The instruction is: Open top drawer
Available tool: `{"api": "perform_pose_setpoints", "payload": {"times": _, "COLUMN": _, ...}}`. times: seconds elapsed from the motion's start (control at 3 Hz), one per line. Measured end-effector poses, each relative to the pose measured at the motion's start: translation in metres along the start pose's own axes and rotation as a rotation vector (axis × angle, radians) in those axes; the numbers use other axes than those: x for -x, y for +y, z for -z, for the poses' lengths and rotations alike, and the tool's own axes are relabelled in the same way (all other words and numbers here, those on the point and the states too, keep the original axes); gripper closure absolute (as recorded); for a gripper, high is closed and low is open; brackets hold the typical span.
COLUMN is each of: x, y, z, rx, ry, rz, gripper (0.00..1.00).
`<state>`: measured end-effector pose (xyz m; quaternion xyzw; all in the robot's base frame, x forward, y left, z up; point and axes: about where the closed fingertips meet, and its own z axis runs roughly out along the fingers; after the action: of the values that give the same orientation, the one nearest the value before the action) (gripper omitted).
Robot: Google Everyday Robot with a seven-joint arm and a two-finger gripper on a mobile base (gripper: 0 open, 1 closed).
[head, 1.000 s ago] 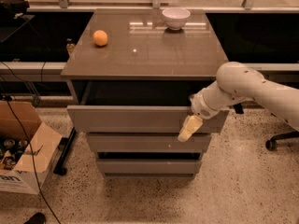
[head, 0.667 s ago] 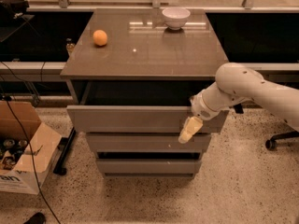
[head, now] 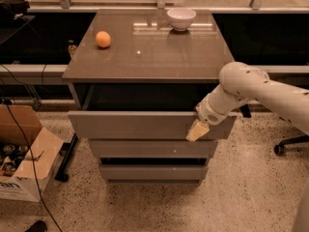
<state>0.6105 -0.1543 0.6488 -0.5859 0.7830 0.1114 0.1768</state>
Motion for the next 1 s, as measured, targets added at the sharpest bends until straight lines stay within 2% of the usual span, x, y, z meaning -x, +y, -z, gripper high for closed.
{"api": "perform_pose_setpoints", "payload": {"times": 0.33, "x": 0.0008, "y": 0.0004, "z": 0.0019, "rx": 0.003, "ry": 0.004, "rz": 0.002, "gripper": 0.65}}
{"api": "perform_pose_setpoints", "payload": {"times": 0.67, "x": 0.0019, "y": 0.0003, "z": 0.0041, "rx": 0.003, "ry": 0.004, "rz": 0.002, "gripper": 0.54}}
{"api": "perform_pose_setpoints", "payload": {"times": 1.0, "x": 0.0018, "y": 0.0004, "z": 0.0041, "rx": 0.003, "ry": 0.005, "rz": 0.002, "gripper": 0.31}}
